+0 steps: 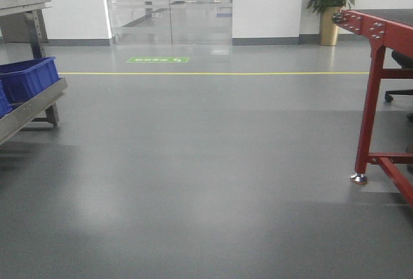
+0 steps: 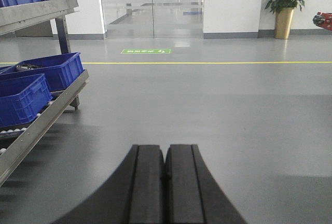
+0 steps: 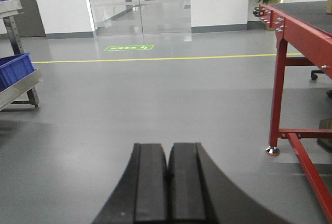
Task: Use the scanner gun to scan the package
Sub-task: 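Drive the base forward across the floor toward the table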
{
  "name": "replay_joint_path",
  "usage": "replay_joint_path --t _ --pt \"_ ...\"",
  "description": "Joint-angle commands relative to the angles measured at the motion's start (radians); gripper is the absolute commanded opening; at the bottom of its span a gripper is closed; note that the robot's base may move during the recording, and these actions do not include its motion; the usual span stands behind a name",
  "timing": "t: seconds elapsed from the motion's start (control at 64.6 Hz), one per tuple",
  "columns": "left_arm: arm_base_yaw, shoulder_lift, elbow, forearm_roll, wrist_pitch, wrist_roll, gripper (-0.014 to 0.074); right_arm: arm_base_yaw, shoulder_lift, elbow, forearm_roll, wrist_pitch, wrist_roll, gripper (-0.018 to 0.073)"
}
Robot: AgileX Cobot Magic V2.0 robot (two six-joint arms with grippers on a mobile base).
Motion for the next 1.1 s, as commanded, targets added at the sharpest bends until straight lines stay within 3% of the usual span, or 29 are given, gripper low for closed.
replay_joint_path --t 0.0,1.083 --pt "-0.005 -0.003 -0.004 -0.002 -0.016 -0.008 -0.0111 0.001 -0.003 -0.003 -0.007 -0.023 -0.001 -0.0162" --pt "-0.005 -0.003 -0.004 -0.002 -0.016 -0.008 -0.0111 -0.001 -0.003 -0.003 -0.007 -0.023 -0.001 -0.0162"
